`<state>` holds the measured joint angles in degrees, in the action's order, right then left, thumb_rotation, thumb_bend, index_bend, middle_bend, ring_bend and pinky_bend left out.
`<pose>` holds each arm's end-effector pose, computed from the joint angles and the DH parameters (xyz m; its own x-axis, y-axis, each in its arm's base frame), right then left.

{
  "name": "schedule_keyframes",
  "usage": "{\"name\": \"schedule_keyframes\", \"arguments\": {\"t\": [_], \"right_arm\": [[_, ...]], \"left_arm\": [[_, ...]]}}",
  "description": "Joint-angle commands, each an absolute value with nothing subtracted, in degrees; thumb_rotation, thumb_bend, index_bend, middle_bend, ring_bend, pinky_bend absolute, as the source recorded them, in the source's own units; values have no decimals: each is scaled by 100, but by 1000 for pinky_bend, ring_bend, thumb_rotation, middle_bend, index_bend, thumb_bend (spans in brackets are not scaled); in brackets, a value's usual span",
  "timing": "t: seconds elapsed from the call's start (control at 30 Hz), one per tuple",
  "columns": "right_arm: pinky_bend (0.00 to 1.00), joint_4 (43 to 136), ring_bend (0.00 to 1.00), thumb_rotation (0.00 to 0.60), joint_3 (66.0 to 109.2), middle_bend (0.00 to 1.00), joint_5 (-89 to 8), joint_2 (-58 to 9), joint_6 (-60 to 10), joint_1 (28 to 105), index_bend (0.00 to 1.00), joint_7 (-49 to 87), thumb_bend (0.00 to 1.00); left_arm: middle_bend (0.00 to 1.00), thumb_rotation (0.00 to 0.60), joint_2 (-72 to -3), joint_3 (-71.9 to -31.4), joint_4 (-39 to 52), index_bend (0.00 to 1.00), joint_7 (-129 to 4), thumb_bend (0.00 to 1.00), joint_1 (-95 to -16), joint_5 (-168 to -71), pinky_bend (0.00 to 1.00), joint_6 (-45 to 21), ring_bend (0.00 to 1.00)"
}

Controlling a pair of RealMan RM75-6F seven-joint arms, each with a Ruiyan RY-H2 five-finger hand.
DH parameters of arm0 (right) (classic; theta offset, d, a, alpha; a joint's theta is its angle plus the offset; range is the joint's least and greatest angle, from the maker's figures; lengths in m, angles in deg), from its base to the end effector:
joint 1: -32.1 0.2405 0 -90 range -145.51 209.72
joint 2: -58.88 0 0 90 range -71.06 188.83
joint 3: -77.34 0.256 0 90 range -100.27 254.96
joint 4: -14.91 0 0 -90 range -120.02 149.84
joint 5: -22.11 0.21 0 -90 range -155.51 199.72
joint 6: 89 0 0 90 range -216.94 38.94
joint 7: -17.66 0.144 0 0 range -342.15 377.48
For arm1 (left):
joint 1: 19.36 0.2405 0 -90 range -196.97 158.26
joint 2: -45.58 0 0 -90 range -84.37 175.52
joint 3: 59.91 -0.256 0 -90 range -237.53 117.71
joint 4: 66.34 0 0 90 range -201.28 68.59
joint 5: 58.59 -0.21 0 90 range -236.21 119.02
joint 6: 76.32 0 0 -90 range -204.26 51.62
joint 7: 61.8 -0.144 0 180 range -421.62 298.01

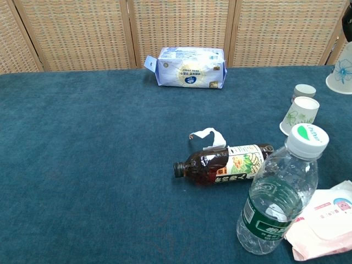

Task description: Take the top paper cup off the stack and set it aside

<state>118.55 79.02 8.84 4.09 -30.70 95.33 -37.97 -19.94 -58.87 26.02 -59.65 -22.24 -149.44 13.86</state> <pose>-0.1581 -0.3957 0.1671 0.8107 -0.2982 0.5039 -0.5343 -0.0247 0.8450 -0.3010 0.1631 0.1541 0.3399 -0.0378 0.9397 0.9376 -0.0636 -0.3417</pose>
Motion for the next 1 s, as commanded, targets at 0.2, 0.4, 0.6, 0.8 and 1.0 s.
{"name": "schedule_keyframes", "arguments": {"t": [0.2, 0.4, 0.6, 0.8, 1.0], "right_arm": [[164, 11449, 10, 600, 7701, 163, 657, 285, -3421, 9160, 492, -3389, 308], [164, 11196, 10, 600, 7618, 164, 233, 95, -3672, 8812, 493, -2890, 308], [164, 10969, 10, 600, 7604, 161, -150, -117, -3914, 8516, 493, -2360, 308], [164, 10642, 10, 600, 7554, 151, -454, -426, -4098, 8305, 493, -2011, 308], [165, 10319, 10, 600, 7484, 108, -596, -687, -4149, 8204, 493, -1913, 308]], "left_arm": [[0, 600, -2019, -5902, 2616, 0, -6031, 270, -2229, -14985, 0, 1388, 0], [0, 600, -2027, -5933, 2625, 0, -6064, 270, -2215, -15052, 0, 1420, 0], [0, 600, -2033, -5954, 2629, 0, -6084, 270, -2216, -15084, 0, 1412, 0], [0, 600, -2036, -5958, 2633, 0, -6092, 270, -2218, -15093, 0, 1409, 0], [0, 600, -2040, -5958, 2633, 0, -6102, 270, -2225, -15083, 0, 1389, 0]]}}
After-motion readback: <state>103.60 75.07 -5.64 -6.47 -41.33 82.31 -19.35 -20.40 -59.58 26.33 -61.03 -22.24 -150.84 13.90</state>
